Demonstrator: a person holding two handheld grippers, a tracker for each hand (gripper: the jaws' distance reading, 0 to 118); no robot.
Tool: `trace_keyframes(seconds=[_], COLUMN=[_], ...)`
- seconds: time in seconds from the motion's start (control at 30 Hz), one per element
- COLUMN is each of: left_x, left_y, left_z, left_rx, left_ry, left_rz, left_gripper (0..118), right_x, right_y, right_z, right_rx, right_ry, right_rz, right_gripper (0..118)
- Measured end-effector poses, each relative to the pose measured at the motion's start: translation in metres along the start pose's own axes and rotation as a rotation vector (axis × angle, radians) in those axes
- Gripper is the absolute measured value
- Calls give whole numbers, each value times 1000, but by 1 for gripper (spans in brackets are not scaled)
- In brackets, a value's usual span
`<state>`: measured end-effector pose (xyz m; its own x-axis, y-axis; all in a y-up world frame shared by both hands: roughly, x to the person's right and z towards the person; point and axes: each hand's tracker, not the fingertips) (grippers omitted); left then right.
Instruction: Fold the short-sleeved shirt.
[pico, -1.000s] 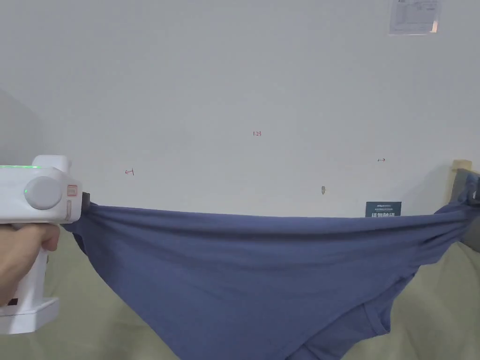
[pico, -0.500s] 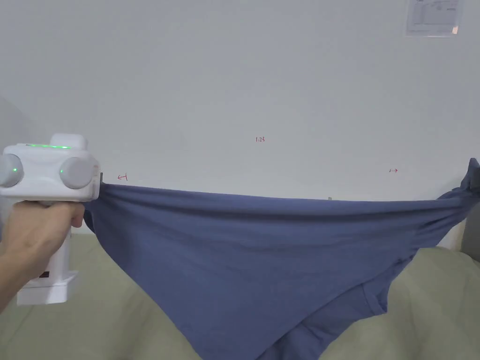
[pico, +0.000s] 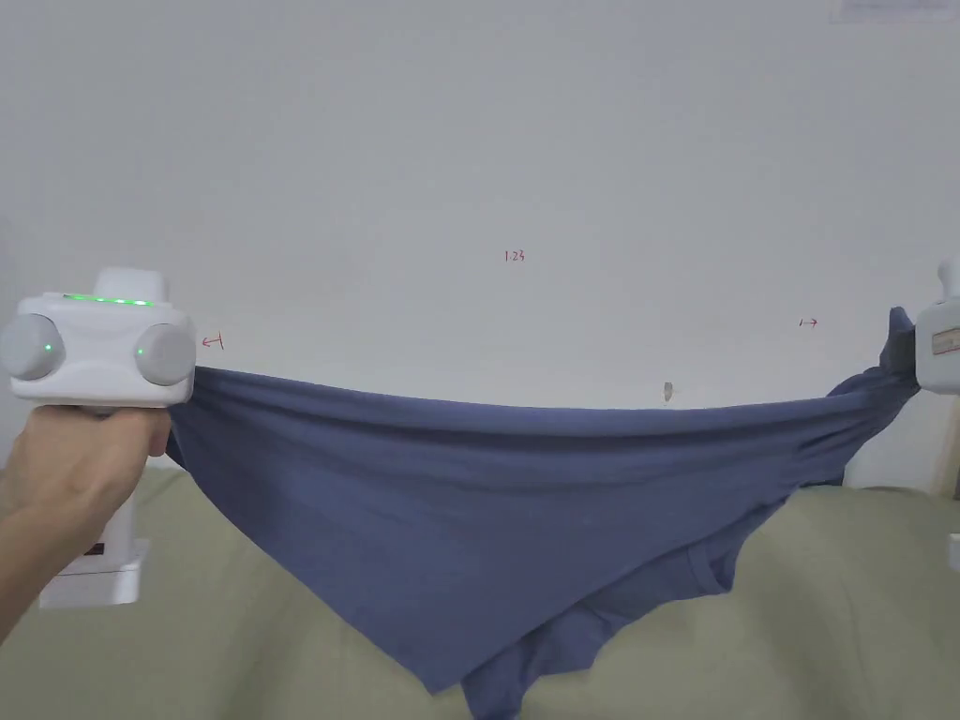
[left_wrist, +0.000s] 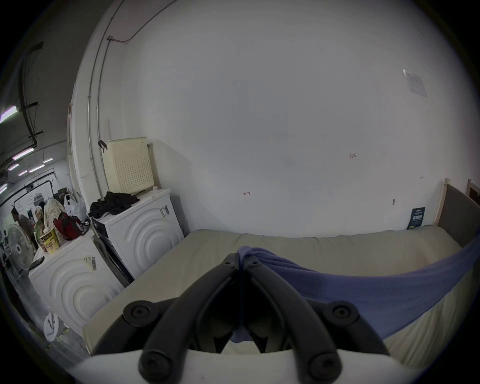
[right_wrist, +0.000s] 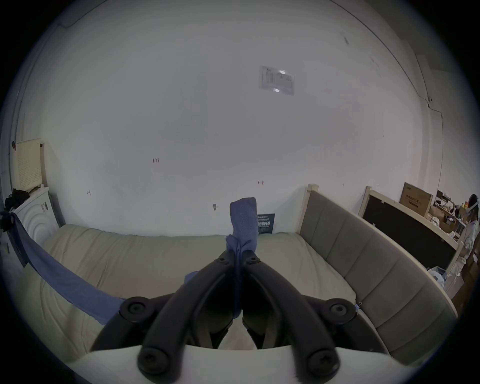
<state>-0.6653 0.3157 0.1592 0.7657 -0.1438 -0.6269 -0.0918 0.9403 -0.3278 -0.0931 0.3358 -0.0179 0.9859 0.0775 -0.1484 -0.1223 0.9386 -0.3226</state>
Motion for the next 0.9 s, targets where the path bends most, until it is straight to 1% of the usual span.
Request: trace_keyframes(seconds=[0.07, 0.1, 0.23, 0.37, 0.4, 0.43, 0.5, 0.53, 0.57, 0.6, 0.63, 0.67, 0.7, 0.77, 0.87, 0.9], left_x=[4, 3, 8, 4, 1, 0, -10, -13, -19, -23, -28, -37, -45, -55, -72, -77], left_y=[-11, -16, -49, -96, -110, -121, -147, -159, -174, -187, -201, -216, -229, -252, -287, -300], left_z=[-11, -13, -31, -34, -32, -29, -15, -10, -2, 7, 19, 21, 31, 51, 85, 93], left_rx=[-22, -1, -58, -133, -140, -167, -162, -195, -222, -241, -263, -276, -276, -331, -351, -399], left_ry=[-6, 43, 34, 7, 6, 6, -5, -18, -52, -68, -79, -87, -97, -123, -139, -158], left_rz=[10, 47, 30, 38, 39, 17, -11, -16, -11, -47, -50, -69, -54, -55, -35, -32], left_gripper=[0, 0, 0, 0, 0, 0, 0, 0, 0, 0, 0, 0, 0, 0, 0, 0], right_x=[-5, -6, -9, -6, -2, -1, 4, 7, 8, 11, 16, 22, 21, 31, 39, 41], right_y=[-9, -14, -40, -81, -94, -106, -134, -147, -162, -177, -192, -209, -223, -251, -290, -303], right_z=[-11, -16, -27, -23, -18, -12, 4, 12, 24, 37, 50, 65, 81, 105, 141, 153], right_rx=[-6, -7, -24, -62, -86, -109, -131, -151, -187, -195, -223, -217, -228, -244, -298, -311], right_ry=[-4, -4, 3, 11, 20, 29, 27, 36, 47, 43, 54, 71, 51, 66, 70, 72], right_rz=[5, 6, 11, 44, 29, 17, 14, -4, -2, -15, -30, -47, -35, -43, -95, -109], right_gripper=[5, 5, 5, 5, 5, 5, 5, 5, 5, 5, 5, 5, 5, 5, 5, 5])
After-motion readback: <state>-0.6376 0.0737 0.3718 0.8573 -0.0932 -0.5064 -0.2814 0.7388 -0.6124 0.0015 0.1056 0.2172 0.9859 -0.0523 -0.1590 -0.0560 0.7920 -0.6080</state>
